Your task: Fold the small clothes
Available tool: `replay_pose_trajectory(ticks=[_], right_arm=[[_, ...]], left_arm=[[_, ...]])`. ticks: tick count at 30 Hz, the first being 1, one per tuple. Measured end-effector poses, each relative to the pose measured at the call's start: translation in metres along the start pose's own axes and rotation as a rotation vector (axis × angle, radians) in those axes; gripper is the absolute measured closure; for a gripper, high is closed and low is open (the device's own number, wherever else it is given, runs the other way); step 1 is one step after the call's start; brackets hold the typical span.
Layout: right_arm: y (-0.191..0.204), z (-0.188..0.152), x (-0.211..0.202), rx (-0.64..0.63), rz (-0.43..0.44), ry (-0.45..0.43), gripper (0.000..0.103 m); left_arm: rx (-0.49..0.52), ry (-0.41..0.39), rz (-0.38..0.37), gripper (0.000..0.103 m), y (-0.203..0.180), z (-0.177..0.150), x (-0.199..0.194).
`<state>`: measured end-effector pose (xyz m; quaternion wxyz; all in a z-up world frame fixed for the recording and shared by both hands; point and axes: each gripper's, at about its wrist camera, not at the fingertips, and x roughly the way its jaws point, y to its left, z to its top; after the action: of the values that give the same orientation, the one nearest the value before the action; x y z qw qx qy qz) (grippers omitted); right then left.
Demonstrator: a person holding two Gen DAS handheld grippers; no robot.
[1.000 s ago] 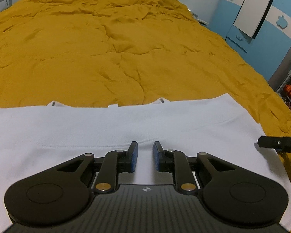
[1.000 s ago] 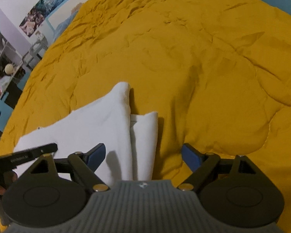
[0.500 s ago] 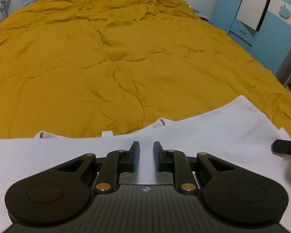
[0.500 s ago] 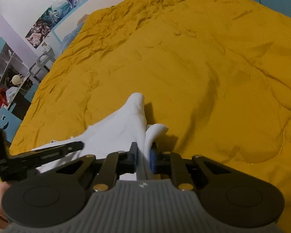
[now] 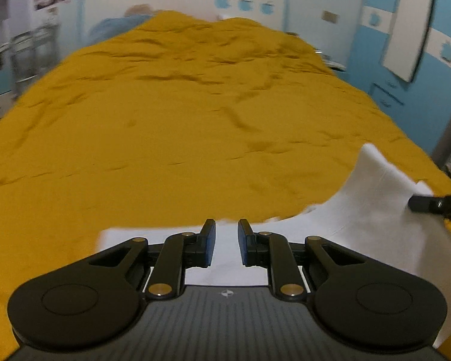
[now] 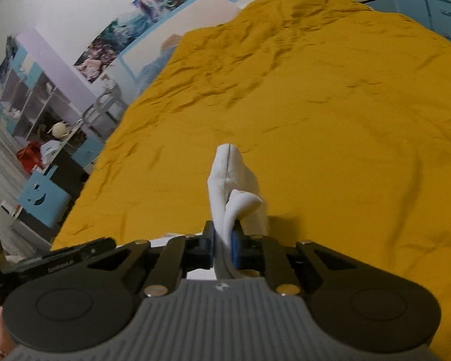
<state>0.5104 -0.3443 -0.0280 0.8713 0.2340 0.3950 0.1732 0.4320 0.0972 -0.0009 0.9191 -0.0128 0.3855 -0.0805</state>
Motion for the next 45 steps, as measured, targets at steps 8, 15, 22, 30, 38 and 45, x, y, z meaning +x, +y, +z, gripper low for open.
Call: replay_pose_trajectory(ticks=[8,15,22,30,38,45], right_arm=[[0.132,-0.024,0.04,-0.094,0.055,0.055,0.097],[0.226,-0.065,0.1,-0.195,0.032,0.116,0.098],[0.27,-0.103,0.158,-0.265,0.015,0.169,0.098],[0.278,-0.137,0.216,-0.321,-0.012,0.297,0.097],[0.306,-0.125,0.165,-0.384,0.136,0.274,0.083],[0.297,-0.123,0.068,-0.41,0.186,0.185,0.082]], left_arm=[[-0.15,-0.011,0.08,0.082,0.092,-0.041,-0.054],[-0.277,0.001,0.026,0.082,0.132,-0.069,-0.043],[-0.358,0.011,-0.019,0.082,0.152,-0.089,-0.023],[-0.395,0.025,-0.011,0.082,0.169,-0.1,-0.018],[-0.469,-0.009,-0.088,0.077,0.168,-0.099,-0.063],[-0.531,-0.036,-0.206,0.053,0.159,-0.112,-0.111]])
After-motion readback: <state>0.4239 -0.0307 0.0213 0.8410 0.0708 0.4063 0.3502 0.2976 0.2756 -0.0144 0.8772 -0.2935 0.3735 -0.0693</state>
